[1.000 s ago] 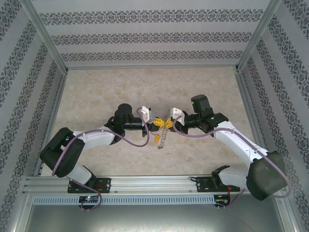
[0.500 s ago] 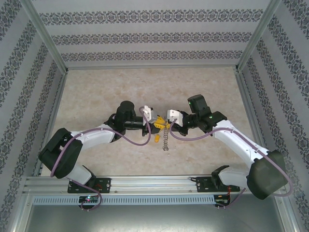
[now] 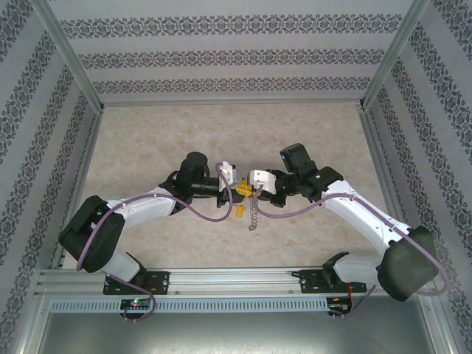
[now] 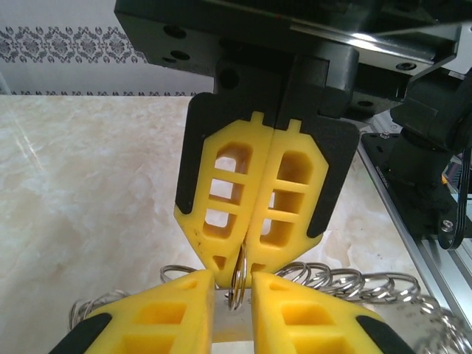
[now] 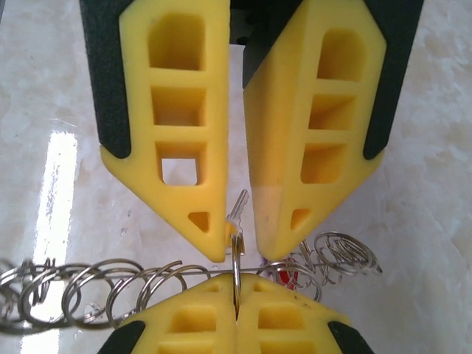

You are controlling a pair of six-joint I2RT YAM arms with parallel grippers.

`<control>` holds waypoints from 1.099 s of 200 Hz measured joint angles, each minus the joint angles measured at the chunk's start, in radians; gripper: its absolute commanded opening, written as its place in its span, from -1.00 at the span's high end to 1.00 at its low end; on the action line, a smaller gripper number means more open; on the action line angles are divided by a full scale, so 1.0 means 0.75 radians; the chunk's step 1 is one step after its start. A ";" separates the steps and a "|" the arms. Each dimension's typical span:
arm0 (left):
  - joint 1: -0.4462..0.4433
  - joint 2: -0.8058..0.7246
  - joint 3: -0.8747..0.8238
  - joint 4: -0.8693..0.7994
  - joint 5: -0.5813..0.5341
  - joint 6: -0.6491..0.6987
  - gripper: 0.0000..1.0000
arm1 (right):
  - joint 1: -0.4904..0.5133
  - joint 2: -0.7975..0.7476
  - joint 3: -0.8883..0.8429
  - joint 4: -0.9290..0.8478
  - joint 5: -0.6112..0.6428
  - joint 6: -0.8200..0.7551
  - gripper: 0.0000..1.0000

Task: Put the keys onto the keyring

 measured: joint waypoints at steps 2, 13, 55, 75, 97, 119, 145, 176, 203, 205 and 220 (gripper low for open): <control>0.000 0.000 0.000 0.000 0.000 -0.001 0.68 | 0.000 0.000 0.000 -0.001 0.001 0.000 1.00; -0.002 0.002 0.002 -0.001 0.002 0.000 0.88 | -0.001 0.000 0.001 -0.001 0.004 0.003 1.00; -0.009 0.021 0.012 -0.001 0.005 0.011 1.00 | -0.002 0.000 0.001 -0.011 0.021 0.031 1.00; -0.009 0.021 0.013 0.012 -0.004 0.011 1.00 | -0.021 -0.010 -0.008 0.004 -0.002 0.051 1.00; -0.018 0.021 0.009 0.071 -0.025 0.003 1.00 | -0.060 -0.051 -0.055 0.064 -0.063 0.085 0.89; -0.022 0.021 -0.014 0.168 -0.025 -0.045 1.00 | -0.087 -0.111 -0.127 0.161 -0.122 0.125 0.86; -0.024 0.024 -0.042 0.274 -0.027 -0.116 1.00 | -0.110 -0.142 -0.185 0.255 -0.186 0.177 0.76; -0.024 0.062 -0.051 0.382 -0.026 -0.197 1.00 | -0.144 -0.158 -0.230 0.347 -0.234 0.223 0.74; -0.023 0.095 -0.062 0.471 -0.027 -0.266 1.00 | -0.159 -0.163 -0.267 0.425 -0.264 0.273 0.76; -0.023 0.098 -0.063 0.479 -0.028 -0.272 1.00 | -0.161 -0.164 -0.270 0.430 -0.266 0.278 0.76; -0.023 0.119 -0.076 0.537 -0.031 -0.310 1.00 | -0.164 -0.165 -0.292 0.466 -0.270 0.298 0.80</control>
